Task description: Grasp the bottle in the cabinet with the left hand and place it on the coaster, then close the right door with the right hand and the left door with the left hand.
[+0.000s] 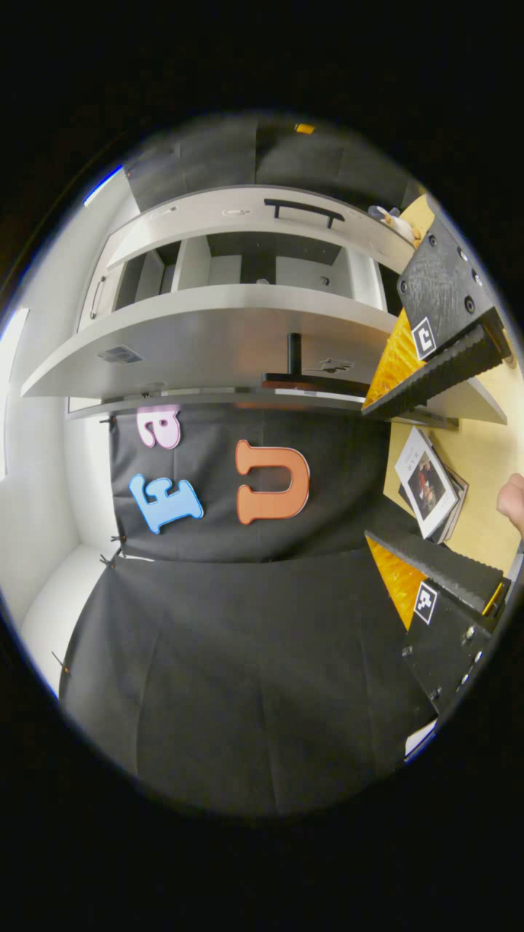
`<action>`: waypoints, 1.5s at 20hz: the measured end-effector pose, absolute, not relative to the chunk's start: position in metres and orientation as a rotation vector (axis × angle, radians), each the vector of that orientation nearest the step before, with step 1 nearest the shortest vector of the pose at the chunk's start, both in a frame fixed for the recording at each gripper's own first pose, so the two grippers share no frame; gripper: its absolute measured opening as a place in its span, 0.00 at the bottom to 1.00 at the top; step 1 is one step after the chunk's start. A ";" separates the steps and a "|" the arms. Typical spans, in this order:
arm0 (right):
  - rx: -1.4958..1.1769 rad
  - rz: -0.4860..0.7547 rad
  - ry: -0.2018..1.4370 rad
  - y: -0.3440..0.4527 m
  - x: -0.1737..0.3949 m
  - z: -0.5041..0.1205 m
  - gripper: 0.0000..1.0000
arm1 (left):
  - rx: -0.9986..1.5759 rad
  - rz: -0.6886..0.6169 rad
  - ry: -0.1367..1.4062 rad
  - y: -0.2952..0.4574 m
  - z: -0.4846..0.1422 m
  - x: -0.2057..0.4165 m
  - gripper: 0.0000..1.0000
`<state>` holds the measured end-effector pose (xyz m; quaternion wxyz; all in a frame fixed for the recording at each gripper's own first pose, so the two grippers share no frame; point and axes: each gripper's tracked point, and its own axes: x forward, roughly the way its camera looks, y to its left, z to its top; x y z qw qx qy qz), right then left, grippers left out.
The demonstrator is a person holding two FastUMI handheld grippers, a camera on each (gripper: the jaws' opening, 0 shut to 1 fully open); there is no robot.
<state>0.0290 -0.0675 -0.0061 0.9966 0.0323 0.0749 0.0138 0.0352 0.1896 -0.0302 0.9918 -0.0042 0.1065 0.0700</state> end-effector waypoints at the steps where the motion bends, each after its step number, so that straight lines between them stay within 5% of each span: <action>1: 0.064 0.023 0.156 -0.069 0.028 -0.009 0.95 | -0.013 0.136 0.208 0.187 -0.029 0.035 0.95; 11: 0.043 0.029 0.159 -0.073 0.023 -0.016 0.95 | -0.027 0.034 0.196 0.130 -0.028 0.034 1.00; 12: 0.044 0.027 0.157 -0.075 0.023 -0.015 0.95 | -0.027 0.018 0.196 0.123 -0.028 0.035 0.90; 13: 0.043 0.022 0.157 -0.077 0.022 -0.017 0.93 | -0.025 -0.001 0.191 0.115 -0.028 0.037 1.00; 14: 0.045 0.020 0.159 -0.078 0.022 -0.018 0.92 | -0.027 -0.021 0.192 0.107 -0.029 0.039 0.90; 16: 0.047 0.010 0.166 -0.083 0.021 -0.021 0.95 | -0.032 -0.062 0.188 0.094 -0.028 0.045 1.00; 20: 0.048 0.000 0.174 -0.090 0.019 -0.022 0.93 | -0.050 -0.122 0.186 0.071 -0.034 0.056 1.00; 25: 0.057 -0.019 0.166 -0.098 0.023 -0.021 0.95 | -0.056 -0.213 0.180 0.033 -0.036 0.071 0.91; 30: 0.050 -0.026 0.167 -0.099 0.021 -0.021 0.95 | -0.041 -0.210 0.193 0.014 -0.042 0.091 1.00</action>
